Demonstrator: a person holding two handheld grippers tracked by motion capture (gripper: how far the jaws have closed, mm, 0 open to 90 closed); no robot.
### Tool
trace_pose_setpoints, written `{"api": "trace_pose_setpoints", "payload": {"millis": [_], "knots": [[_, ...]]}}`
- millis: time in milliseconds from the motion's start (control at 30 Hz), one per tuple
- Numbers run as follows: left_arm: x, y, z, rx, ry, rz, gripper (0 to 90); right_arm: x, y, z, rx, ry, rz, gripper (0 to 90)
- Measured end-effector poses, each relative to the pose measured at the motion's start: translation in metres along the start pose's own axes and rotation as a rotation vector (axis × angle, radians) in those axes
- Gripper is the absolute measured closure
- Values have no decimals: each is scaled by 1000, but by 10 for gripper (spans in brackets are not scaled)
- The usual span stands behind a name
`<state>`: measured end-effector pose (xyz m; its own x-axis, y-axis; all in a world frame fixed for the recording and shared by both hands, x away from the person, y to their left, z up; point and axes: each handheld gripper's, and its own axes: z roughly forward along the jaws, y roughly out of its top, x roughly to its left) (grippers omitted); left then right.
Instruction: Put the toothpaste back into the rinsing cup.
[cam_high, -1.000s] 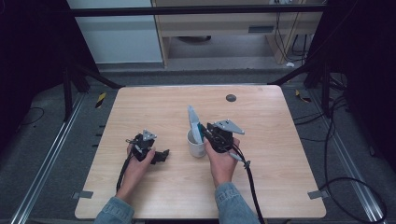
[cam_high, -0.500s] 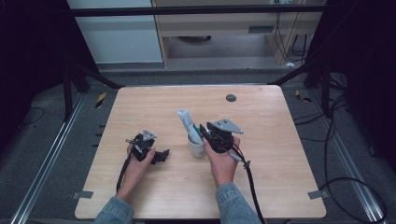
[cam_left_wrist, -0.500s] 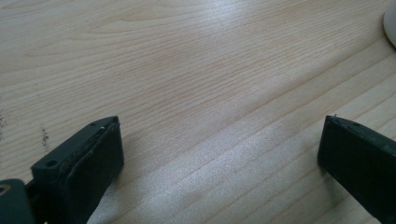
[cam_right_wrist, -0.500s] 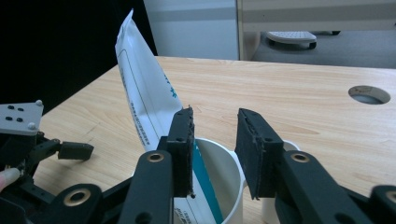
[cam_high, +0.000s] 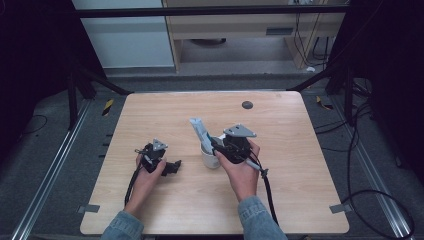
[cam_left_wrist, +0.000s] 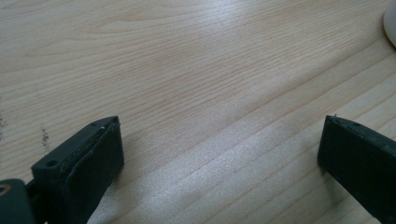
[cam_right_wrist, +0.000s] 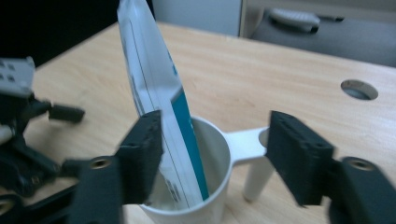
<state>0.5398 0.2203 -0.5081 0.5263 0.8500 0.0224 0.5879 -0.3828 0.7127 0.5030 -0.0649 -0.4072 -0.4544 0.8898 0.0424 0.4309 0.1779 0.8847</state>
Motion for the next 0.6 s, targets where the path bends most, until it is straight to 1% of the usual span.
{"api": "trace_pose_setpoints", "payload": {"millis": [33,67,100,133,167,200,233,300,400,533,600], "knots": [[0,0,0,0,0,0,0,-2,0,0,18,3,-11,298],[0,0,0,0,0,0,0,-4,0,1,40,-3,-26,250],[0,0,0,0,0,1,0,-6,0,0,55,-12,-39,221],[0,0,0,0,0,0,0,-9,0,-1,73,-36,-60,177],[0,0,0,0,1,1,0,-11,-1,-2,80,-52,-67,155],[0,0,0,0,1,1,0,-17,-2,-4,99,-70,-72,118],[0,0,0,0,2,1,0,-20,-3,-5,107,-75,-71,106],[0,0,0,0,3,1,0,-29,-5,-11,128,-94,-88,81],[0,0,0,0,2,0,0,-40,-8,-18,154,-89,-107,64],[0,0,0,0,3,0,0,-50,-9,-30,153,-86,-142,60],[0,0,0,0,3,1,0,-55,-10,-35,153,-83,-142,58]]}}
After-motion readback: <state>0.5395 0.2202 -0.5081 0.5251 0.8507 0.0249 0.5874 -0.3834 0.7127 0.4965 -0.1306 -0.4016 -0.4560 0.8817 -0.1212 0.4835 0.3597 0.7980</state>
